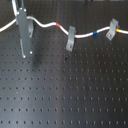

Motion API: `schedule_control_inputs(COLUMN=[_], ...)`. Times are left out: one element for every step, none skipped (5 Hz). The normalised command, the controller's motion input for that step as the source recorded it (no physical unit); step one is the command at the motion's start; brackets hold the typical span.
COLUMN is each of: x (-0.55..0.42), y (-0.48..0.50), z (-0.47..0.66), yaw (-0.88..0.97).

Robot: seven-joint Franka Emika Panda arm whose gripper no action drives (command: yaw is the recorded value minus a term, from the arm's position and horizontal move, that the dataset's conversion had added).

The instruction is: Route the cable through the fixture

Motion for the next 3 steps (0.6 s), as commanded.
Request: schedule_control_inputs(x=[-0.346,-0.344,-0.321], y=[0.108,0.185,0.190], z=[0.39,0.34,0.26], yaw=[-0.20,-0.07,0.00])
